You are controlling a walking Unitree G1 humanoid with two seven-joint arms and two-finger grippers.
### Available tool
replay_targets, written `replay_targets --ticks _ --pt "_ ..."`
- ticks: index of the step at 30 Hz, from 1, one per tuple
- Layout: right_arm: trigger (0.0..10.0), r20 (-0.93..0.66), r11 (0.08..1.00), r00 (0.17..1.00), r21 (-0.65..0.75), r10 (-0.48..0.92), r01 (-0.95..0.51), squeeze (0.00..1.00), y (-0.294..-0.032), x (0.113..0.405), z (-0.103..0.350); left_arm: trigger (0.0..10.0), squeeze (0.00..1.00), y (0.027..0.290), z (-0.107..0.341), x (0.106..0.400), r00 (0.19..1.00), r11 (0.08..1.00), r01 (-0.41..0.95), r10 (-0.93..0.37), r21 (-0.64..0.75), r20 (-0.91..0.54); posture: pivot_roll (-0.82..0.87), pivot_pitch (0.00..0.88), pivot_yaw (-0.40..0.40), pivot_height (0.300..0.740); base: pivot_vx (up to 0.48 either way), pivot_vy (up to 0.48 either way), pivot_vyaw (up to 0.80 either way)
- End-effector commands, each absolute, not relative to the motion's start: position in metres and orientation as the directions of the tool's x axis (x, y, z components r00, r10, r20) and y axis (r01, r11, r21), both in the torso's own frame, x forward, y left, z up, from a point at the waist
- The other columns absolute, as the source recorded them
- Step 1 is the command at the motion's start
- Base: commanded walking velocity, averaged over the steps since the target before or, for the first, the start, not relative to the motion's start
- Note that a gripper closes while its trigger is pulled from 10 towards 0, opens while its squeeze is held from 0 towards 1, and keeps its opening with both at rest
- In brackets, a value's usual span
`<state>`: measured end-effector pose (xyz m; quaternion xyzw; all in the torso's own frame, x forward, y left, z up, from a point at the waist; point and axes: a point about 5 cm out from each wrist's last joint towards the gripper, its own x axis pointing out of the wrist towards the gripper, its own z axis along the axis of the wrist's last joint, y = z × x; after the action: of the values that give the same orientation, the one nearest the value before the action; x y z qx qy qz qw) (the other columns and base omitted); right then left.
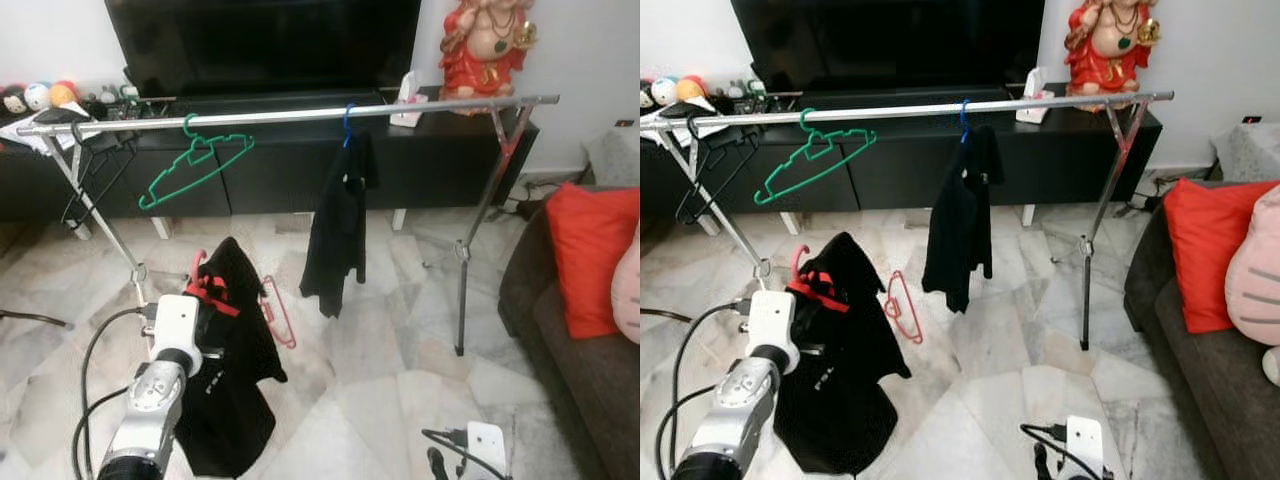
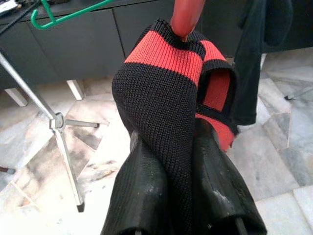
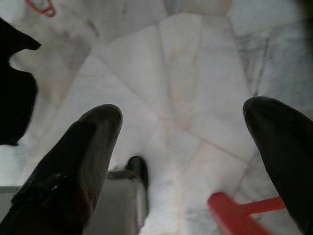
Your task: Hang hanger
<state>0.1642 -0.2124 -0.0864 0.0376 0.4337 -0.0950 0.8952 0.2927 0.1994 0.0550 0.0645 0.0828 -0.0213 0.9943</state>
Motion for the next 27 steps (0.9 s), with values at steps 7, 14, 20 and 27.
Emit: replay_targets --ticks 7,14,20,27 --pt "10.0 -0.777 0.981 0.617 -0.002 -0.122 0.192 0.0 -0.2074 0.1684 -0.0854 10.0 0.0 0.2063 0.0641 0.2967 0.992 0.989 0.022 -0.002 0.147 -0.13 -0.12 0.0 0.021 0.74 0.0 -0.135 0.0" --pt "10.0 -0.778 0.982 0.618 0.005 -0.114 0.187 0.0 -0.2054 0.1691 -0.0854 10.0 0.0 0.2067 0.0635 0.2949 0.992 0.993 0.012 0.003 0.117 -0.124 -0.11 0.0 0.02 0.74 0.0 0.0 0.0" --pt "10.0 -0.779 0.982 0.617 0.005 -0.114 0.188 0.0 -0.2049 0.1691 -0.0856 10.0 0.0 0.207 0.0648 0.2939 0.993 0.996 0.021 -0.011 0.085 -0.117 -0.11 0.0 0.017 0.74 0.0 0.0 0.0" --pt "10.0 -0.773 0.977 0.621 0.007 -0.129 0.212 0.0 -0.207 0.1691 -0.0851 10.0 0.0 0.2055 0.0665 0.2939 0.993 0.996 0.043 -0.034 0.081 -0.113 -0.11 0.0 0.018 0.74 0.0 0.0 0.0"
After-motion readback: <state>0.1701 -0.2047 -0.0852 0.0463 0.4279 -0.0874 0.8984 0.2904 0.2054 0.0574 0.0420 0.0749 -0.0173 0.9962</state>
